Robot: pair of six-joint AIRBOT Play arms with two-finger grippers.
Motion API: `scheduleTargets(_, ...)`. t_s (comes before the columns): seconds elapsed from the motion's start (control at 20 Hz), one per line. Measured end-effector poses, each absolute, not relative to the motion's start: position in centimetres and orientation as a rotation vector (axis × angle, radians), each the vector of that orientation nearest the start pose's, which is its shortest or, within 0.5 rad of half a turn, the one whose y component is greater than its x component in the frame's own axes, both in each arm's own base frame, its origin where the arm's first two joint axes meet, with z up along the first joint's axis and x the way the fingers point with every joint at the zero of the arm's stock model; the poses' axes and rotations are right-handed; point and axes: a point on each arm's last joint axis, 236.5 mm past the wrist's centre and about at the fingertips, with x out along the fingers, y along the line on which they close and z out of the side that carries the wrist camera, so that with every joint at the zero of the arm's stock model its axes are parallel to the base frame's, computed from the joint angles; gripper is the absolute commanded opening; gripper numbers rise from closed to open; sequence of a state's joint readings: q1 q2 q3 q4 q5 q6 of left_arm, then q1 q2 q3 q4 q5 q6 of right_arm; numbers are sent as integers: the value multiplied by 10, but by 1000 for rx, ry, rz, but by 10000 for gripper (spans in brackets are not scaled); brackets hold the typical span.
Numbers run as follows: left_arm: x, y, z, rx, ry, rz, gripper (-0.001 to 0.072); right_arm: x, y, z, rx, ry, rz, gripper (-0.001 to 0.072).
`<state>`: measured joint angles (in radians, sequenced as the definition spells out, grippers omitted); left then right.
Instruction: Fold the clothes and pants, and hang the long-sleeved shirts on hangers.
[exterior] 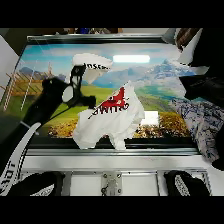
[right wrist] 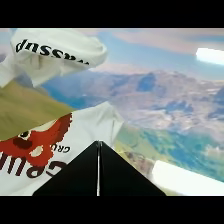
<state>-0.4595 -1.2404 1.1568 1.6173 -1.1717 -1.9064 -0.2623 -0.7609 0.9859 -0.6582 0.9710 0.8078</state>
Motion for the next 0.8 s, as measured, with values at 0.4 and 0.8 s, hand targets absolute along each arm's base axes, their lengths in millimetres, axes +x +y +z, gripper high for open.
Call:
scheduleTargets(0.4,253,-73,-80,-410,1496,63,650,351,107,130,197,706,545,30)
scheduleTargets(0.8,243,-93,-121,-822,1536,53,179,352,133,75,250,892,573,32)
